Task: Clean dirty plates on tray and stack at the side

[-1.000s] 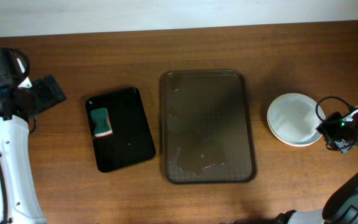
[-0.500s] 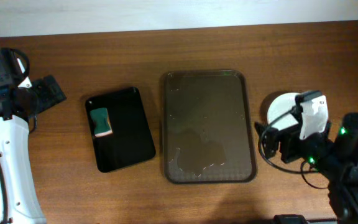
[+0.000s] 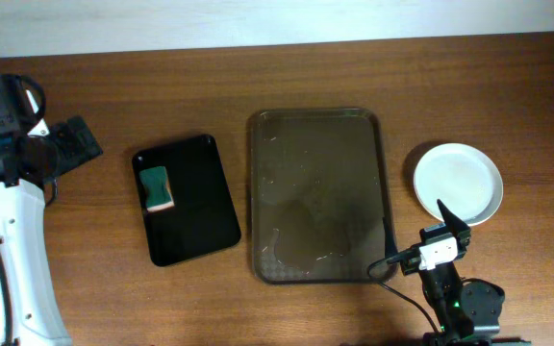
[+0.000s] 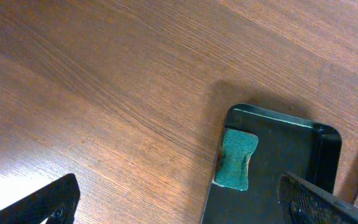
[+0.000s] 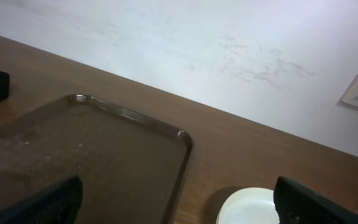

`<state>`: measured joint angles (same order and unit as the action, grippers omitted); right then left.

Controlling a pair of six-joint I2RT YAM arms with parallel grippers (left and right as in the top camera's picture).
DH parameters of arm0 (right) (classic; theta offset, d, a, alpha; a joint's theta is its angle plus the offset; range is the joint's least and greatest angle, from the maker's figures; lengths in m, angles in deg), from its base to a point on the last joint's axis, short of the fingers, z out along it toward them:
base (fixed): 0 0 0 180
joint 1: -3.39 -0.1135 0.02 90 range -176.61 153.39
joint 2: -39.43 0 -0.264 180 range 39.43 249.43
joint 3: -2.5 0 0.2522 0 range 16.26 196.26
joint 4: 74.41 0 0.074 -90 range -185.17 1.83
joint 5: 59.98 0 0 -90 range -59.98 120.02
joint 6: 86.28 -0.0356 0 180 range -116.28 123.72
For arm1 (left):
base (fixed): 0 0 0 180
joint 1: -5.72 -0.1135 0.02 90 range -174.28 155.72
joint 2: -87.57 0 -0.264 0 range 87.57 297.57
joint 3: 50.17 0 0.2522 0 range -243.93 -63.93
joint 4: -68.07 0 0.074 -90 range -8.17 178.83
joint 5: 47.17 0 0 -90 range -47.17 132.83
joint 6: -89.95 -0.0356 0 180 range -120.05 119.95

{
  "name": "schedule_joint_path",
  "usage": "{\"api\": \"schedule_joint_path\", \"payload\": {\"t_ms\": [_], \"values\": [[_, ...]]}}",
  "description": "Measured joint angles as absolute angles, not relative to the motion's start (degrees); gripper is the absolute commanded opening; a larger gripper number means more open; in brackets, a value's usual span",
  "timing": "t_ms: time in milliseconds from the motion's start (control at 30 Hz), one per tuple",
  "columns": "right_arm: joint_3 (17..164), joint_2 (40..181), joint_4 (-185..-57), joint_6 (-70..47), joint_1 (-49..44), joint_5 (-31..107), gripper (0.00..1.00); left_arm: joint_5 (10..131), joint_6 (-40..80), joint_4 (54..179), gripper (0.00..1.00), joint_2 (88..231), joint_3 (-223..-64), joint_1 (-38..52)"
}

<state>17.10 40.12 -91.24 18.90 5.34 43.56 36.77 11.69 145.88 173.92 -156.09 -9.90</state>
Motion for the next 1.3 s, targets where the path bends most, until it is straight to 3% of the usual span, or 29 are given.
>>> {"api": "schedule_joint_path", "payload": {"t_ms": [400,500,600,767,967,1100,1300], "values": [[17.1,40.1,-91.3,18.9,5.3,43.5,0.98,36.5,11.7,148.3,1.0,168.6,-153.6,-8.9],[17.1,40.1,-91.3,18.9,5.3,43.5,0.98,36.3,11.1,128.0,1.0,148.9,-141.5,-1.9],[17.1,40.1,-91.3,18.9,5.2,43.6,0.98,36.4,6.0,104.3,1.0,129.2,-115.8,5.0],[17.1,40.3,-91.1,18.9,5.1,43.5,0.98,36.4,3.1,86.7,1.0,101.4,-85.3,6.6],[17.0,40.2,-91.1,18.9,5.1,43.5,0.98,36.1,2.6,77.8,1.0,88.3,-64.5,6.7],[17.0,40.2,-91.1,18.9,5.1,43.5,0.98,35.9,2.5,85.7,1.0,88.2,-64.6,6.8],[17.0,40.2,-91.1,18.9,5.1,43.5,0.98,35.9,2.5,85.7,1.0,88.2,-64.6,6.8]]}}
